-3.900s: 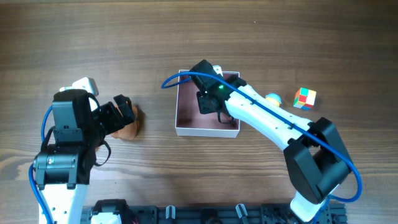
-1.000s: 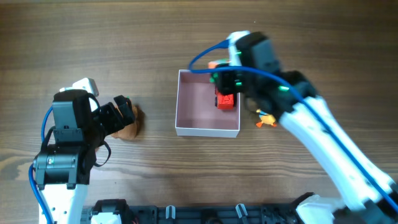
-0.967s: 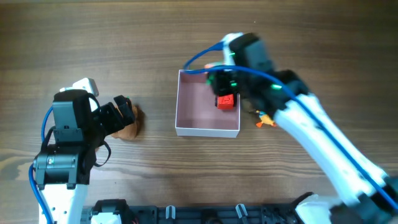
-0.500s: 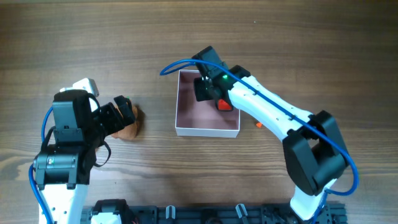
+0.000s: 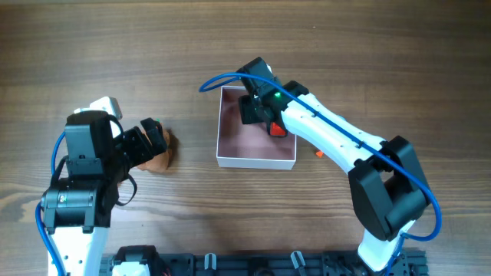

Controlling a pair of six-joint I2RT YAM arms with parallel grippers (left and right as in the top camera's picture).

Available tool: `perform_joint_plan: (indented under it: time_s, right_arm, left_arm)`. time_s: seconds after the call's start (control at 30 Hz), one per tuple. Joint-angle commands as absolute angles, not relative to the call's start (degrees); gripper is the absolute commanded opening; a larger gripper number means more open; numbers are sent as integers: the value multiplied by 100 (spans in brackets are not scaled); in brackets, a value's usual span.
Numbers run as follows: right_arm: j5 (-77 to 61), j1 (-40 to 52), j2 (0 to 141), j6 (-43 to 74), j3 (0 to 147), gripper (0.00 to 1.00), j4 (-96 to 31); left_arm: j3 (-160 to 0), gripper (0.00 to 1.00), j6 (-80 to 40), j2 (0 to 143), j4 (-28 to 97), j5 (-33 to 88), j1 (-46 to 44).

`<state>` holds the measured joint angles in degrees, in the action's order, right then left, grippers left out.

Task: Pack container
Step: 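Place the Rubik's cube in the box beside the truck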

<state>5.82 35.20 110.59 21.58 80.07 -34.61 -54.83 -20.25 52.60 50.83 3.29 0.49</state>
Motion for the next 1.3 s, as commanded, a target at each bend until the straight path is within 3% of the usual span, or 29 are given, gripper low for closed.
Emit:
perform_joint_plan:
  time_s: [0.0,0.03,0.07,0.63,1.27]
  right_arm:
    - [104,3520,11091,1658,8031,16,-3232]
    - [-3,3520,11091,1603,8029,7,-3157]
    - [-14,3520,11091,1605,8031,4,-3105]
    - [-545,3540,11491,1194,8029,4,-2447]
    - [-379,3540,11546,1153,8025,5,-2523]
  left_arm:
    - [-5601,100,-1975,5247,5089,294,91]
    - [-5601,100,-1975,5247,5092,294,91]
    - [-5601,100,-1975,5247,5092,294,91]
    - [-5601,100,-1975,5247,5085,294,91]
    - [-5601,100,-1975,5251,5087,294,91]
